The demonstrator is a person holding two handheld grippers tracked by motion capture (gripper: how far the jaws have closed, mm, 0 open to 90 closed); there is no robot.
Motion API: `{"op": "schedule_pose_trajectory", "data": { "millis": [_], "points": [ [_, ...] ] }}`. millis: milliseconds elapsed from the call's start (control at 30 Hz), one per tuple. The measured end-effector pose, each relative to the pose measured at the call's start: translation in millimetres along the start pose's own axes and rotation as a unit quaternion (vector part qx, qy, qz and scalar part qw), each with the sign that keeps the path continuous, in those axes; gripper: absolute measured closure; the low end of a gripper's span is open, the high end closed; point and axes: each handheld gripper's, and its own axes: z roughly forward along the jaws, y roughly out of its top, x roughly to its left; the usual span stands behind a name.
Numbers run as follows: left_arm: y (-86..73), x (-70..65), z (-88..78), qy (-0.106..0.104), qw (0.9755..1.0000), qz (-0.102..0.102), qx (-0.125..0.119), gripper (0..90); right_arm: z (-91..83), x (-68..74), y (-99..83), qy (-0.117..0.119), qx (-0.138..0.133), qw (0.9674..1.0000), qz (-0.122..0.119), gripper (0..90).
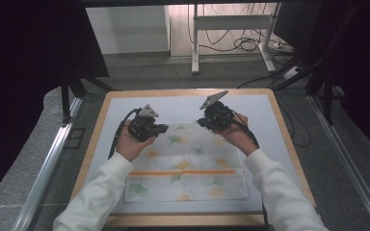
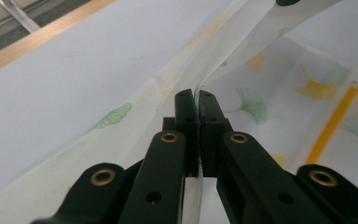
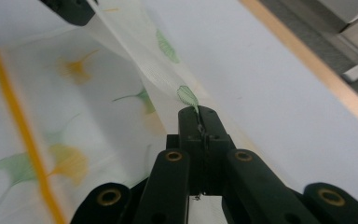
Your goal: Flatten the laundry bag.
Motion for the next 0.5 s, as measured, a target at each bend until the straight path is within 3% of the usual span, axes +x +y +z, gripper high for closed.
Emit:
{"op": "schedule_pose_trajectory", "data": {
  "millis": [100, 200, 267, 300, 333, 400, 433, 500],
  "points": [
    [6.7, 12.8, 9.4, 0.01, 0.9997, -0.02, -0.008, 89.6, 8.8, -13.2, 5.9, -0.022, -0.016, 0.9996, 0.012, 88.5],
    [14.1, 25.2, 21.3, 0.043, 0.9984, -0.034, -0.008, 85.6, 23.7, -29.1, 10.4, -0.044, -0.025, 0.998, 0.037, 86.4],
    [16.8, 32.9, 27.7, 0.064, 0.997, -0.042, -0.01, 75.5, 33.4, -36.0, 12.5, -0.064, -0.025, 0.9969, 0.04, 78.4],
    [17.5, 36.3, 29.2, 0.071, 0.9963, -0.045, -0.014, 68.2, 36.9, -38.6, 13.1, -0.079, -0.028, 0.9956, 0.041, 68.9],
    [17.6, 39.2, 28.7, 0.076, 0.9955, -0.051, -0.024, 59.3, 39.8, -40.0, 13.6, -0.095, -0.026, 0.994, 0.047, 59.5],
    [17.3, 41.0, 23.5, 0.1, 0.9921, -0.058, -0.048, 39.2, 41.1, -42.7, 13.3, -0.111, -0.025, 0.991, 0.071, 51.7],
    [16.7, 40.8, 19.1, 0.108, 0.9908, -0.056, -0.058, 33.3, 39.3, -43.0, 12.9, -0.11, -0.033, 0.9907, 0.073, 47.1],
    [15.3, 41.5, 10.9, 0.108, 0.9902, -0.054, -0.07, 29.9, 34.9, -40.0, 12.9, -0.128, -0.04, 0.9888, 0.066, 39.3]
  ]
}}
